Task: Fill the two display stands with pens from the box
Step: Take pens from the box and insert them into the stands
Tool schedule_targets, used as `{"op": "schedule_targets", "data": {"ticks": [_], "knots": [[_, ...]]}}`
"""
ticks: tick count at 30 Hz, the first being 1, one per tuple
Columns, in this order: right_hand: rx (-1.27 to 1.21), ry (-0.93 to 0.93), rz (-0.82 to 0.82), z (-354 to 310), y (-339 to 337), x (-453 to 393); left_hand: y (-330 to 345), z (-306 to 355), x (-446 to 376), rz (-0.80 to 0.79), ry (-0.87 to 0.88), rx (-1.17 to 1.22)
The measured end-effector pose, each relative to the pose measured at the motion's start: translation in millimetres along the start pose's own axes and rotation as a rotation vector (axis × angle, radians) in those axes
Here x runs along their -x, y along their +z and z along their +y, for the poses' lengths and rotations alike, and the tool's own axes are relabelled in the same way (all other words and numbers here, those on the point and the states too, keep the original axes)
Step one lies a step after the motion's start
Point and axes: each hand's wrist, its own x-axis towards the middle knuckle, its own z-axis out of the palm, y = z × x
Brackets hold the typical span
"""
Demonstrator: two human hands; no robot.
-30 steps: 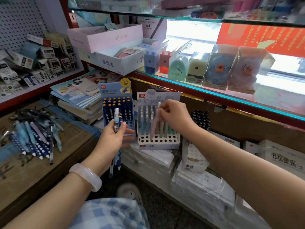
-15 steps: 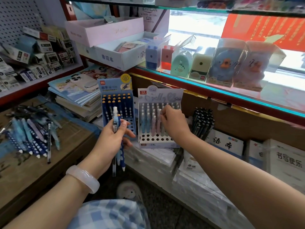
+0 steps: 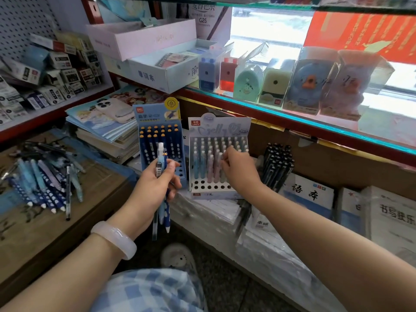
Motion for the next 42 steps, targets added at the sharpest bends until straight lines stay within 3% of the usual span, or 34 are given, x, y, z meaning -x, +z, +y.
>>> {"op": "schedule_targets", "data": {"ticks": [7,14,19,23,26,30,36,42], "knots": [[0.137,0.069,-0.034,2.5,21.0,-8.9,-5.5,4.7,1.0,-0.036,-0.059,0.082],[0.147,0.131,-0.003,-2.4,28.0,-12.9,-4.2,5.4,8.7,-0.111,-0.091,0.02],[0.138,0.217,-0.12,-4.3,19.9,-11.6,-7.9,9.4,13.3,-0.153,-0.082,0.037],[-0.239,0.069,-0.221,-24.0,4.2,-0.7,-9.9,10.3,14.3,-0.173,-0.062,0.069],[-0.552,-0.074,-0.395,-54.0,-12.2,11.9,-8.7,9.3,14.2,-0.206,-0.05,0.081],[-0.615,-0.141,-0.539,-70.5,-18.2,17.1,-11.4,7.7,15.0,-0.292,-0.024,0.065],[-0.692,-0.158,-0.556,-79.6,-9.1,18.8,-22.3,2.9,16.0,-0.28,-0.042,0.093],[-0.732,-0.121,-0.392,-89.3,-9.2,2.8,-44.4,3.9,2.6,-0.2,-0.153,0.014]]}}
